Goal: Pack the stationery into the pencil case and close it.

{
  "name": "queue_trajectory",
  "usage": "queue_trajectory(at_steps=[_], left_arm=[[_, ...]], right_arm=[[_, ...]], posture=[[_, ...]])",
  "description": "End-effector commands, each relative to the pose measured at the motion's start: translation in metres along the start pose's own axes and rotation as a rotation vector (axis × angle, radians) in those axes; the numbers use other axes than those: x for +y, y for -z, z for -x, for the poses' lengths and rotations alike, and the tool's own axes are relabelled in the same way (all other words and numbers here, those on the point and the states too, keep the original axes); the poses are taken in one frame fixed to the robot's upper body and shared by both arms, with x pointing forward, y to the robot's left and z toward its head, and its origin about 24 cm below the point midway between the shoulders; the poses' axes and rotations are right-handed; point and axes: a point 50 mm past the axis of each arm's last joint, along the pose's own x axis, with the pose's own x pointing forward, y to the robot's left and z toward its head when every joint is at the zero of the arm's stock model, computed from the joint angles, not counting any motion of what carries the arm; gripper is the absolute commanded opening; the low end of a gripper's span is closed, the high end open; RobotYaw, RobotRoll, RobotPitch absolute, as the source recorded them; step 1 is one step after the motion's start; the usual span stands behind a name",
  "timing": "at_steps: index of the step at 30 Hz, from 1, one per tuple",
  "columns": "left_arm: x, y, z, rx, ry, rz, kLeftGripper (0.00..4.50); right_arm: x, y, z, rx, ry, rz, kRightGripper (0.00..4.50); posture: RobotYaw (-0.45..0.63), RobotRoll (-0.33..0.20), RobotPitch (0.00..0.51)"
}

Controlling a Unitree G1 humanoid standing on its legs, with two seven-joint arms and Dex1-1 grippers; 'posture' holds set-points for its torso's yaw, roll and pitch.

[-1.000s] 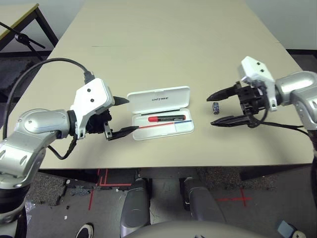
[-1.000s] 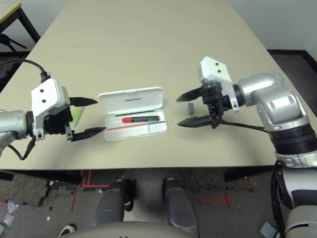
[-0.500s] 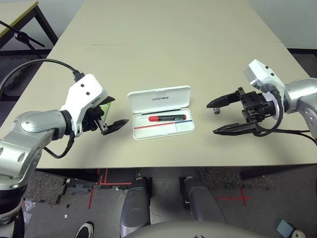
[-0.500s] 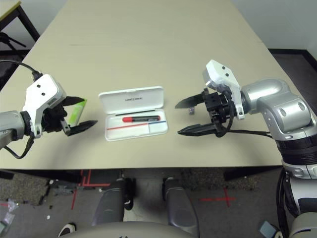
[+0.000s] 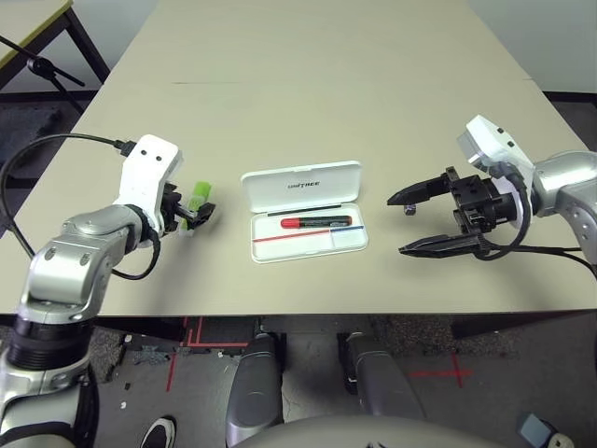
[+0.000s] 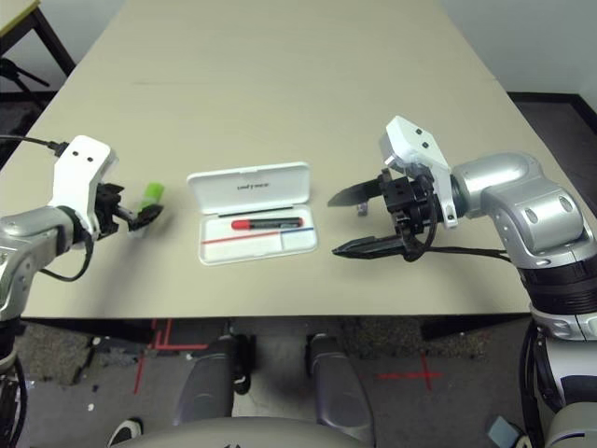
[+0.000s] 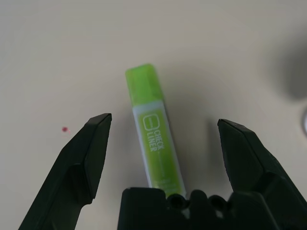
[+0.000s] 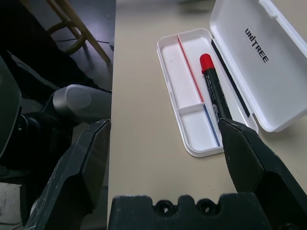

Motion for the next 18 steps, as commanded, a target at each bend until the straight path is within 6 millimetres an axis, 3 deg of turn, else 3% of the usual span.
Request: queue_trajectory(at_steps=[1,11,14,18], left_arm=[[0.001,0.008,-0.008,0.049,-0.039,0.022,4.50],[0.000,0.014,-0.018,0.066,-0.052,0.085,4.50],[0.000,0.014,-0.020,0.063,-0.053,0.108,3.91],[-0.002,0.013,-0.025,0.047,-0.041,0.145,2.39]], right_arm=[[0.004,-0.001,-0.005,0.002,-0.020,0.015,4.46],[0.006,0.001,-0.006,0.011,-0.007,0.018,4.46],[0.005,0.002,-0.006,0.013,-0.006,0.020,4.50],[0.004,0.002,-0.007,0.020,-0.005,0.024,4.50]], posture=[[0.02,0.000,0.175],[0.01,0.000,0.175],[0.01,0.000,0.175],[0.01,0.000,0.176]])
